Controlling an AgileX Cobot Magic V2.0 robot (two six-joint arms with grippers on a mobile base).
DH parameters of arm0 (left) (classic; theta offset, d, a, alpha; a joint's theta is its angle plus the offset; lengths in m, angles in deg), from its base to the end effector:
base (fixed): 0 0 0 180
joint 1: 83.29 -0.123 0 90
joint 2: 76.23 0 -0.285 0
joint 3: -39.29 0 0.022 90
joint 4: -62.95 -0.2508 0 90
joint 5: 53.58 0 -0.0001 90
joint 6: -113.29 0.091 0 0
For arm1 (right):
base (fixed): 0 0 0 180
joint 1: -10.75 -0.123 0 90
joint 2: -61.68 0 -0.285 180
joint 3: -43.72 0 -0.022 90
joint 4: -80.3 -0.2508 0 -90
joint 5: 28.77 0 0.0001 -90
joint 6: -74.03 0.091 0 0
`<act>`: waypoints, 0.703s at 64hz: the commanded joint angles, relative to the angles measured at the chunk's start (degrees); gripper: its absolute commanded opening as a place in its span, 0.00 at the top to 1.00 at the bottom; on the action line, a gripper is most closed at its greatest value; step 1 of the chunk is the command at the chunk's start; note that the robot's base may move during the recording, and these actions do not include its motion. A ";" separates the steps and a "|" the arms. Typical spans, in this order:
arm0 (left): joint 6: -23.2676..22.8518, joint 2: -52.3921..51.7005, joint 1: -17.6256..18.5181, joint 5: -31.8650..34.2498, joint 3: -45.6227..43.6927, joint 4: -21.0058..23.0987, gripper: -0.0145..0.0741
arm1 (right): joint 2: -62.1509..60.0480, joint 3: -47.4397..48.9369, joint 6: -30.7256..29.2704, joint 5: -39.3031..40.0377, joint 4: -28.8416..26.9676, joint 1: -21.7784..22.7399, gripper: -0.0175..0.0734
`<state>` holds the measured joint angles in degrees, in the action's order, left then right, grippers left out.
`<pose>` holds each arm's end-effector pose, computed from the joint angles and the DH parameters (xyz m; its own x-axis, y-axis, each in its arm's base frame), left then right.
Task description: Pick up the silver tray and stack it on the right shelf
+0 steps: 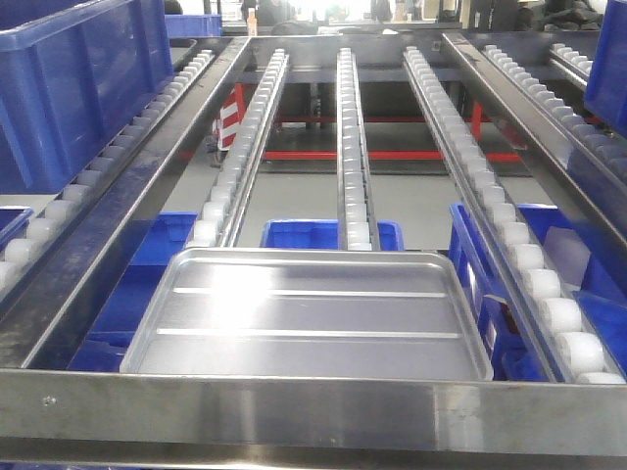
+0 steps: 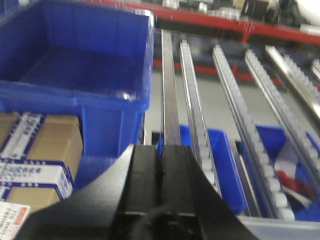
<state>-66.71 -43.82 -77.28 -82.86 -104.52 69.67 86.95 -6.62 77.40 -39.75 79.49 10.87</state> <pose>0.0739 -0.0130 0.3755 -0.1492 -0.0869 -0.9850 0.1464 0.9832 -0.1089 0.0706 0.0001 0.3336 0.0593 0.0725 -0.9956 -0.0049 0.9974 0.0723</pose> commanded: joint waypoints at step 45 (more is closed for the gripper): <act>23.12 34.54 26.24 -5.72 -12.92 30.35 0.43 | 36.43 18.15 0.18 -10.95 -5.45 -24.20 0.24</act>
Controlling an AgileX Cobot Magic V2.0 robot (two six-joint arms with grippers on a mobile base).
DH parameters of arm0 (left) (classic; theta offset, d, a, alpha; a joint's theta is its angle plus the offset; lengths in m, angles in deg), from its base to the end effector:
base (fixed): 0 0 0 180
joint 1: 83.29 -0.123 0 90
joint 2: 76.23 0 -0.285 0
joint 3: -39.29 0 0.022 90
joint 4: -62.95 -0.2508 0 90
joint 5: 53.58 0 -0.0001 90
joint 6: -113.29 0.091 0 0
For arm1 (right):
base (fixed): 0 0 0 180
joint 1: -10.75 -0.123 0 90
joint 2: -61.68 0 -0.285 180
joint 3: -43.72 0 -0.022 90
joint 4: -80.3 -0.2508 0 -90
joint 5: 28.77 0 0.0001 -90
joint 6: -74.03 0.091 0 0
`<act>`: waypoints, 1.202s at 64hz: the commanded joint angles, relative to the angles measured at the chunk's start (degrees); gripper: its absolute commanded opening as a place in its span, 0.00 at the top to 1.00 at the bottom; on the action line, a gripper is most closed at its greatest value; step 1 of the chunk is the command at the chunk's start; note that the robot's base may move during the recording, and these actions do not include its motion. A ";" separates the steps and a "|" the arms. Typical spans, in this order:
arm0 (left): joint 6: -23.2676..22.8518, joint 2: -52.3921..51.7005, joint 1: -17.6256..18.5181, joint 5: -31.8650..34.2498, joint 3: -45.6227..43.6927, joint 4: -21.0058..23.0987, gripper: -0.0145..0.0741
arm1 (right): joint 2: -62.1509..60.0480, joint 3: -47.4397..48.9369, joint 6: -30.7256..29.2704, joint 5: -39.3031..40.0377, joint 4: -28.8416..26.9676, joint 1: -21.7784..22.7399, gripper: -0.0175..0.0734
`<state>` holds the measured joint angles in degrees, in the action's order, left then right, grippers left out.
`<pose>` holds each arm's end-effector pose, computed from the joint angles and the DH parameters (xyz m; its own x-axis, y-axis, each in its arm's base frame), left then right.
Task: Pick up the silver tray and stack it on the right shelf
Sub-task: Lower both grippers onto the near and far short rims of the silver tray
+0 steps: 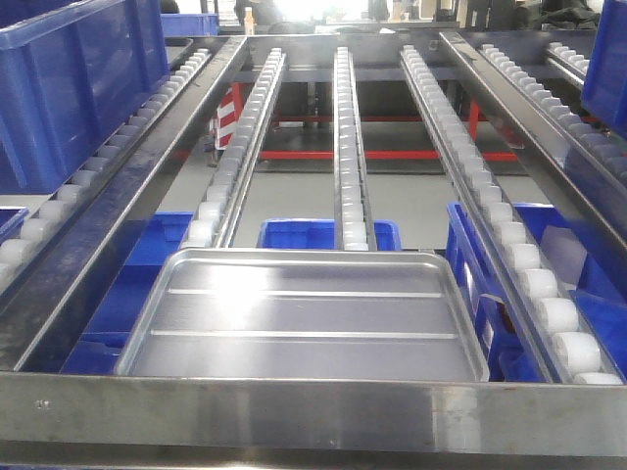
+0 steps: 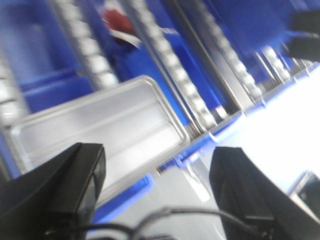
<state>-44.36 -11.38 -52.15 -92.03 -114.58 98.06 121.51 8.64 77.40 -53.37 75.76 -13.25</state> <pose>0.1547 -0.1315 0.3511 -0.5586 0.2142 -0.8013 0.6780 0.6745 -0.2923 0.1702 0.0791 0.3251 -0.5017 -0.0806 -0.8613 -0.3704 0.9198 0.1297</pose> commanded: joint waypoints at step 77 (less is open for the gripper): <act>-51.04 35.78 5.50 -4.59 -15.98 -40.77 0.48 | 35.80 14.01 16.84 -10.07 0.76 -0.21 0.25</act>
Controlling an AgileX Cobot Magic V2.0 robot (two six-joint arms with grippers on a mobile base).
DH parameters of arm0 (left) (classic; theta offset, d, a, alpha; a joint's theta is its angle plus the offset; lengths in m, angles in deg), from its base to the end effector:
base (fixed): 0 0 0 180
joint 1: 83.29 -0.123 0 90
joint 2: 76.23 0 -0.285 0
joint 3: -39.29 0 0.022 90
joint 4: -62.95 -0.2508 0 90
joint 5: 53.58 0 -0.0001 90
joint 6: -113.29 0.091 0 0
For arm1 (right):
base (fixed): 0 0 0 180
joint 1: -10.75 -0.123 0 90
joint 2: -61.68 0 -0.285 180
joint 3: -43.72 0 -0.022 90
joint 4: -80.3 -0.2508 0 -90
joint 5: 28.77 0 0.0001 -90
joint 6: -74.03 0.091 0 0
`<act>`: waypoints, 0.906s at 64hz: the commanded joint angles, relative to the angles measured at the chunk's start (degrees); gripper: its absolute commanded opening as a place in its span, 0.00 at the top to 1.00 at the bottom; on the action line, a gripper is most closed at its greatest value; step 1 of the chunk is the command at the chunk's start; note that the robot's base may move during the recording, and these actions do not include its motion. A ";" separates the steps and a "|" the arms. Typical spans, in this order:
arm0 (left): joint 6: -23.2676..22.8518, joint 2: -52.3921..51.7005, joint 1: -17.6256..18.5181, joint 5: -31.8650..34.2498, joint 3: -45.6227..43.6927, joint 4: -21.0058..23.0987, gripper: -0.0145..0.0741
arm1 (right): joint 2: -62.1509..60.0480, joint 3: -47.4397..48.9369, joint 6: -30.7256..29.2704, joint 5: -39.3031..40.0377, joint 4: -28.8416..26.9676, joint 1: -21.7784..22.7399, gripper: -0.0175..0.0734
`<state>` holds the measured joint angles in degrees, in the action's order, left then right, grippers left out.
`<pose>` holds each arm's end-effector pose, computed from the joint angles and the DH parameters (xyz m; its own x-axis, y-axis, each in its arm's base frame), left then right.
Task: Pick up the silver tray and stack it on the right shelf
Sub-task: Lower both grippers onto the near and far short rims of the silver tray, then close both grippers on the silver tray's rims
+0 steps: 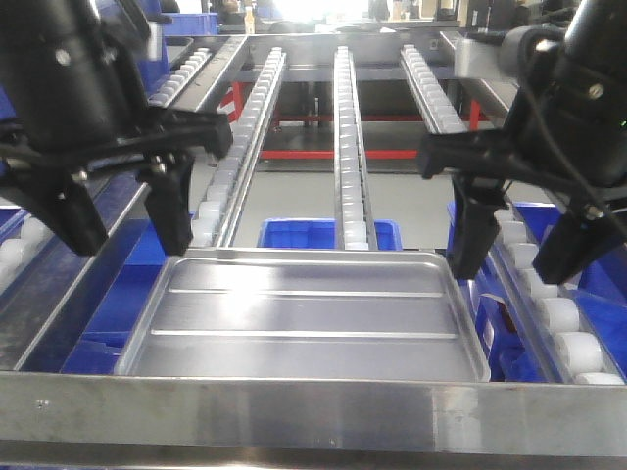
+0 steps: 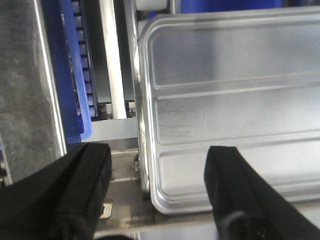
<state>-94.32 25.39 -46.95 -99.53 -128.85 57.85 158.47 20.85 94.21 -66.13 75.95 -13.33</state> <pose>0.2678 -0.1898 0.2374 -0.9218 0.1730 -0.3469 0.2162 0.9723 -0.0894 0.2704 0.1254 0.2173 -0.9396 0.0188 -0.3418 -0.0516 0.9793 0.1959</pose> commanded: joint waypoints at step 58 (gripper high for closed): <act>-1.08 6.49 -0.03 6.02 -1.71 -2.49 0.48 | 5.94 1.73 0.02 8.77 0.52 -0.12 0.25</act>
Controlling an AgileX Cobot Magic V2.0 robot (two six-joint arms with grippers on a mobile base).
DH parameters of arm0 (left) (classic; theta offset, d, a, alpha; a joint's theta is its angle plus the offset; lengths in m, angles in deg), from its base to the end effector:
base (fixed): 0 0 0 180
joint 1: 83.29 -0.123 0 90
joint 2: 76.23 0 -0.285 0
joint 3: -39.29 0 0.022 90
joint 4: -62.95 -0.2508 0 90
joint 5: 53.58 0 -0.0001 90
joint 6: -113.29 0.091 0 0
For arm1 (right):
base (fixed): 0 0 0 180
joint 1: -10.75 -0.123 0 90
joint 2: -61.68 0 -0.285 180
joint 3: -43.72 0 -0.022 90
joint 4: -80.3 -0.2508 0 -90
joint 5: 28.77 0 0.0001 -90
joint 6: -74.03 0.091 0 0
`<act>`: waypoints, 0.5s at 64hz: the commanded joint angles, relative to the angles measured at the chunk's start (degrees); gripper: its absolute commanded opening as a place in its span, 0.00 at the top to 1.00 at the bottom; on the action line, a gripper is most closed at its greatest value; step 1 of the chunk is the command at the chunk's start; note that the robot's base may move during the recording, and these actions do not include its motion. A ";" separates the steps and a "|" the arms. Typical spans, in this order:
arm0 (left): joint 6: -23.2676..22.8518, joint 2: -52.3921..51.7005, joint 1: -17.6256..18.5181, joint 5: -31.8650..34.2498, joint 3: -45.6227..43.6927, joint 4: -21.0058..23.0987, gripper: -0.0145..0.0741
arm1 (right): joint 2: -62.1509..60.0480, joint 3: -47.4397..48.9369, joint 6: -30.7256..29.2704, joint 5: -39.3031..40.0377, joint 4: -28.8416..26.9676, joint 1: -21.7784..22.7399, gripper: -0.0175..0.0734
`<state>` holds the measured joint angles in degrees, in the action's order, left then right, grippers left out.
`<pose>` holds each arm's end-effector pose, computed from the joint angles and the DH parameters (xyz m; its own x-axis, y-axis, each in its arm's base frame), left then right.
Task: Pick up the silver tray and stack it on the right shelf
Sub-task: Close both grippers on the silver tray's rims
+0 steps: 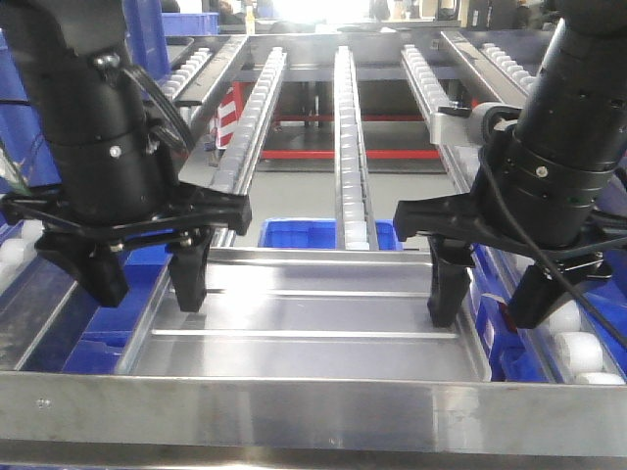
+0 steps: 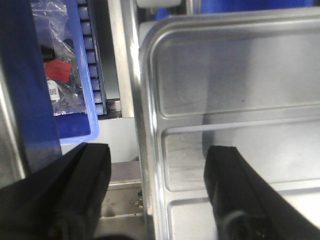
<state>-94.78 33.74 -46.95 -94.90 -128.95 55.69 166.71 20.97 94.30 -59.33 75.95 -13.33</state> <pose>0.2856 -0.2006 0.1910 -0.9298 0.2085 -0.3033 0.2310 0.9721 -0.0399 0.2900 0.1334 0.1775 -0.9459 0.0228 -0.3236 -0.0391 0.9823 0.1834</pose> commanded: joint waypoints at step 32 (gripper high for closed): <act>-0.82 0.32 -0.03 1.42 -1.61 0.29 0.48 | -1.57 1.61 -0.12 0.83 0.52 -0.12 0.29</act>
<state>-94.87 35.29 -46.95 -94.57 -129.54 55.79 167.25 20.97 94.30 -59.43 75.95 -13.33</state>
